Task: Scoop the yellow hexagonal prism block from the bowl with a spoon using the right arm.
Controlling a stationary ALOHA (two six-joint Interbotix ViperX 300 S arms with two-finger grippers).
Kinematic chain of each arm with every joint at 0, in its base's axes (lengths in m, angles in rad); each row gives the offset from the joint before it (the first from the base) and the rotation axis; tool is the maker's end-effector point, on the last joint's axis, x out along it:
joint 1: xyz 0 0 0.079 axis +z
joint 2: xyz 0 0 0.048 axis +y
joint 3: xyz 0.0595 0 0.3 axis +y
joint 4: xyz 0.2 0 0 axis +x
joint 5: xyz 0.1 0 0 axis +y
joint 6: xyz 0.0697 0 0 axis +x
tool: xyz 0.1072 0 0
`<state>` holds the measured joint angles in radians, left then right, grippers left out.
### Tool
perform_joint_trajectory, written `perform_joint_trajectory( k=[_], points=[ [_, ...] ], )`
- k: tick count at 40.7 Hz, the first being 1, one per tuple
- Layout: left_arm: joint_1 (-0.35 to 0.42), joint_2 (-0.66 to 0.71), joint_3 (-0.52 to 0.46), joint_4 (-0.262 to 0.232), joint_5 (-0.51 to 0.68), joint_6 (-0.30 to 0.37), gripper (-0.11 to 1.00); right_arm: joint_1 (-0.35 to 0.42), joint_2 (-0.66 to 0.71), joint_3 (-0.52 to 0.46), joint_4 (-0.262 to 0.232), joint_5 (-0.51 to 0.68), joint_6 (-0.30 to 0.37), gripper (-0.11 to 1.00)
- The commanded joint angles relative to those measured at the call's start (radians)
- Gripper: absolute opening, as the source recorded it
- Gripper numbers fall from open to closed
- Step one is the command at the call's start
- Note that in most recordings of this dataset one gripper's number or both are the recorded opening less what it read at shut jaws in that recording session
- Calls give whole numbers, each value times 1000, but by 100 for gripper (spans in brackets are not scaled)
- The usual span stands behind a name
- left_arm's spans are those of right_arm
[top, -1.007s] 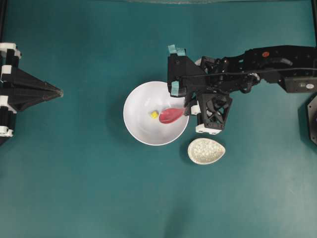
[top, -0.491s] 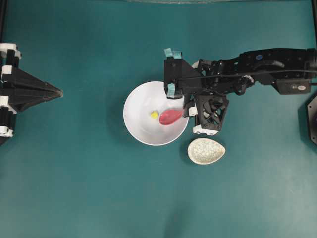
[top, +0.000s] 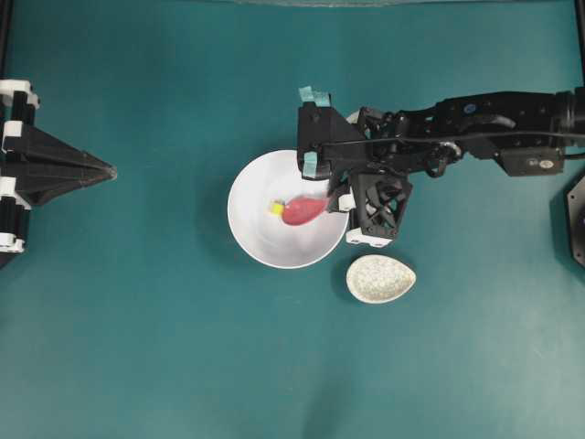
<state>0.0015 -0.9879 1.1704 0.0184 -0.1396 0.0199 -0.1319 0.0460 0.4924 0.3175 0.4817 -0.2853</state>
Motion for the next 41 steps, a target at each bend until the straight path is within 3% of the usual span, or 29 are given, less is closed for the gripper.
perform_joint_trajectory(
  k=[1,22,41],
  points=[
    [0,8,-17,3,-8,2,-1,-3,-6,-21,-2,-25,-2,24],
    [0,8,-18,3,-8,2,-1,-5,2,-20,-11,-132,-8,24],
    [0,3,-18,3,-8,2,-1,2,18,-18,-9,-130,-8,24]
  ],
)
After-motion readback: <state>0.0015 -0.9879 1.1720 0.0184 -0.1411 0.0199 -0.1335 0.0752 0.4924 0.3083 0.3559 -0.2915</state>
